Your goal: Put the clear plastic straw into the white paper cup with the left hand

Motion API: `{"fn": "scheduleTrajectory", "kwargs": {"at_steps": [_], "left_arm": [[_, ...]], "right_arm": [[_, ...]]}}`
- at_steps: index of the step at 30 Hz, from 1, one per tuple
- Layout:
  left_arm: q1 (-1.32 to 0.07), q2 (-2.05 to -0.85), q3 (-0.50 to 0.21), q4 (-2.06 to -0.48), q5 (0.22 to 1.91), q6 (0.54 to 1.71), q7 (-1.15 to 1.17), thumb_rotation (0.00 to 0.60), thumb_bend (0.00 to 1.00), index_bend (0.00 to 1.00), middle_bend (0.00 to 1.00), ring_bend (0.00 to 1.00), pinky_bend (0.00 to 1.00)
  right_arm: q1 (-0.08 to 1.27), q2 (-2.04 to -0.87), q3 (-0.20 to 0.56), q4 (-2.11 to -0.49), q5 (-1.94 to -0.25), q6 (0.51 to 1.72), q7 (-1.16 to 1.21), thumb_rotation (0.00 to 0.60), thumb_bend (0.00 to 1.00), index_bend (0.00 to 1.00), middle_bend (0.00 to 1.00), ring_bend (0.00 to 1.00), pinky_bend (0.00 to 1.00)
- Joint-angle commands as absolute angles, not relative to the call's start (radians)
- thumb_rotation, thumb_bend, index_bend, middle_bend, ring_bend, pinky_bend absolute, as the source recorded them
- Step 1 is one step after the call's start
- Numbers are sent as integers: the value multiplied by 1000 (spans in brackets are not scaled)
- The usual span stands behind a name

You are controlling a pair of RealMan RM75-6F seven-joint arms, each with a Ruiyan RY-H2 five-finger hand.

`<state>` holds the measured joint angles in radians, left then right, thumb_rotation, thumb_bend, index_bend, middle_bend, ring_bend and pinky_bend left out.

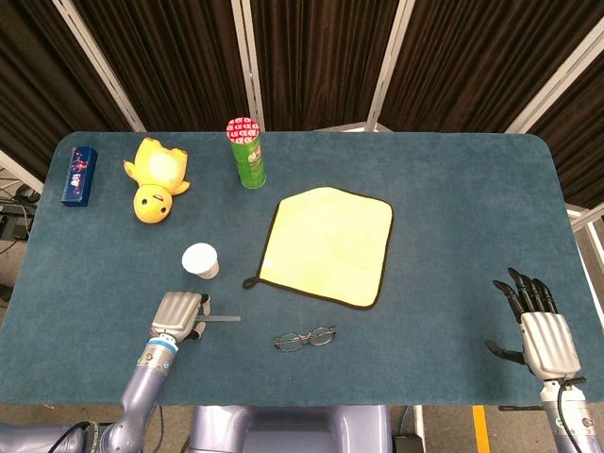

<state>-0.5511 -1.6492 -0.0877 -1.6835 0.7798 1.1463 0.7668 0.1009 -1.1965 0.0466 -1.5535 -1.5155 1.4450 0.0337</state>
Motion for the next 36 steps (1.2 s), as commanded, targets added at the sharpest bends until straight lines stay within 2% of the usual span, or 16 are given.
{"fn": "scheduleTrajectory", "kwargs": {"at_steps": [1,12,29,36], "left_arm": [[-552,-1651,-82,-1681,786,1151,760,600,426,531,1000,963,842],[-536,-1614,-91,-1722,855,1182,670,600,424,532,1000,962,842],[-476,-1410,-162,-1989,1062,1272,423,600,425,545,1000,958,841],[-441,-1380,-223,-2014,1131,1291,176,600,425,547,1000,958,841]], "right_arm": [[100,-1196,47,-1553,-1519,1450,37,600,87,130,0,0,0],[99,-1197,48,-1552,-1521,1454,39,600,87,130,0,0,0],[95,-1190,43,-1569,-1542,1471,33,600,88,130,0,0,0],[95,-1192,42,-1568,-1540,1469,29,600,88,130,0,0,0]]}}
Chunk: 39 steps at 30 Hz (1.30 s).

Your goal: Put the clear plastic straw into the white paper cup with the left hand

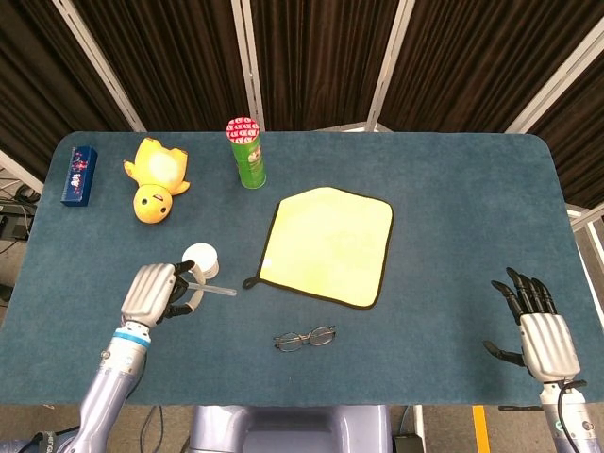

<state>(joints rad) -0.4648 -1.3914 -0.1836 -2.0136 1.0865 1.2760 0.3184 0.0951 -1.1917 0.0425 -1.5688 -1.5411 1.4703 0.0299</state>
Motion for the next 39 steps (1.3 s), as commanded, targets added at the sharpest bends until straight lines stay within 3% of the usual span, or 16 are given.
{"fn": "scheduleTrajectory", "kwargs": {"at_steps": [1,5,10,18,29,39], "left_arm": [[-436,-1386,-233,-2000,1138,1291,128,600,425,547,1000,958,841],[-421,-1410,-291,-1911,1126,1235,-182,600,425,546,1000,957,841],[-422,-1423,-320,-1821,1145,1170,-399,600,424,545,1000,957,842],[-431,-1452,-340,-1713,1187,1143,-555,600,427,544,1000,957,841],[-441,-1523,-312,-1559,1253,1110,-743,600,425,545,1000,956,842],[-465,-1555,-308,-1485,1274,1085,-801,600,425,545,1000,956,841]], "right_arm": [[95,-1193,42,-1567,-1540,1468,29,600,88,130,0,0,0],[98,-1199,39,-1560,-1539,1459,24,600,88,130,0,0,0],[101,-1207,38,-1551,-1532,1449,18,600,87,130,0,0,0],[103,-1215,37,-1541,-1530,1443,13,600,88,130,0,0,0],[105,-1228,30,-1528,-1535,1438,-7,600,87,130,0,0,0],[106,-1234,26,-1524,-1533,1430,-13,600,87,130,0,0,0]]}}
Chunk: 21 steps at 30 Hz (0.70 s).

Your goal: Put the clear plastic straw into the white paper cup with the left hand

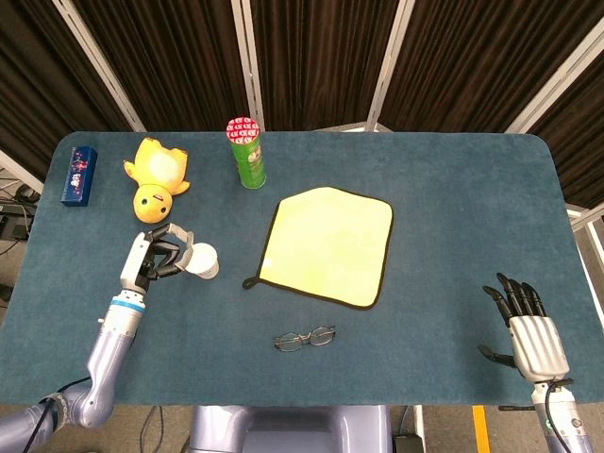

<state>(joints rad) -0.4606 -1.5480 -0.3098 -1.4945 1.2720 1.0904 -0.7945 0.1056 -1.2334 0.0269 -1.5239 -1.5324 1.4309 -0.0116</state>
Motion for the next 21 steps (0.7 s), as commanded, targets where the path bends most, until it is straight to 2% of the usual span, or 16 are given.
{"fn": "scheduleTrajectory", "kwargs": {"at_steps": [1,16,18,21], "left_arm": [[-467,-1559,-305,-1479,1274,1082,-804,600,425,545,1000,956,841],[-487,-1632,-279,-1325,1274,1032,-878,600,424,541,1000,952,841],[-488,-1640,-276,-1304,1276,1027,-894,600,421,523,1000,951,842],[-489,-1649,-268,-1273,1281,1022,-901,600,363,472,1000,948,841]], "right_arm": [[106,-1234,26,-1524,-1534,1430,-13,600,88,130,0,0,0],[110,-1240,25,-1514,-1521,1413,-8,600,87,130,0,0,0],[111,-1242,25,-1513,-1521,1412,-10,600,86,130,0,0,0],[112,-1244,23,-1510,-1523,1410,-13,600,88,130,0,0,0]]}}
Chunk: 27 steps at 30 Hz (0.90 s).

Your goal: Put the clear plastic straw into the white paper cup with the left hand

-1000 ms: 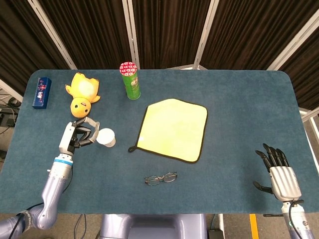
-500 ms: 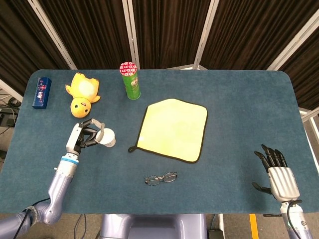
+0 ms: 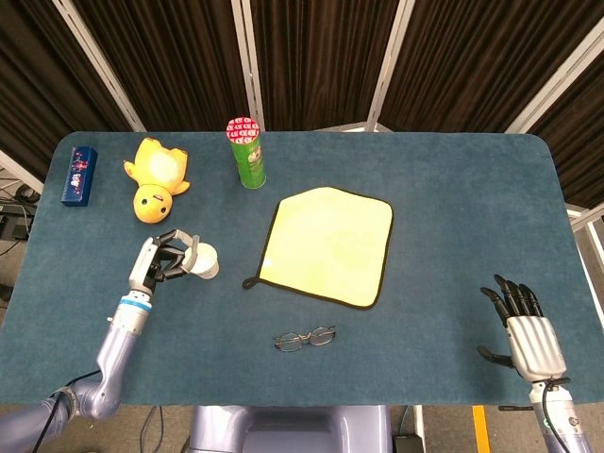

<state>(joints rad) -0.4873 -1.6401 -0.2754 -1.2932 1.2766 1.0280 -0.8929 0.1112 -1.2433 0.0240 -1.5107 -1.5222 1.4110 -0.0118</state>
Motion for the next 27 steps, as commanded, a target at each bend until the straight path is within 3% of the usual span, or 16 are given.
{"fn": "scheduleTrajectory", "kwargs": {"at_steps": [1,14,19,23,25,27], "left_arm": [[-488,-1651,-265,-1266,1284,1020,-906,600,335,460,1000,947,840],[-457,-1617,-242,-1287,1325,1067,-931,600,288,448,1000,940,836],[-413,-1569,-219,-1324,1381,1174,-869,600,285,441,972,901,796],[-361,-1521,-176,-1350,1454,1297,-741,600,287,379,806,766,608],[-337,-1494,-146,-1342,1500,1355,-631,600,287,319,639,635,467],[-292,-1462,-101,-1305,1566,1453,-408,600,285,238,337,373,268]], "right_arm": [[112,-1245,23,-1509,-1523,1410,-13,600,88,130,0,0,0],[111,-1247,22,-1507,-1524,1411,-14,600,88,130,0,0,0],[112,-1247,24,-1503,-1521,1411,-11,600,87,130,0,0,0],[112,-1250,23,-1500,-1523,1412,-14,600,87,130,0,0,0],[112,-1252,22,-1498,-1524,1413,-16,600,87,130,0,0,0],[111,-1255,23,-1494,-1525,1416,-18,600,88,130,0,0,0]]}}
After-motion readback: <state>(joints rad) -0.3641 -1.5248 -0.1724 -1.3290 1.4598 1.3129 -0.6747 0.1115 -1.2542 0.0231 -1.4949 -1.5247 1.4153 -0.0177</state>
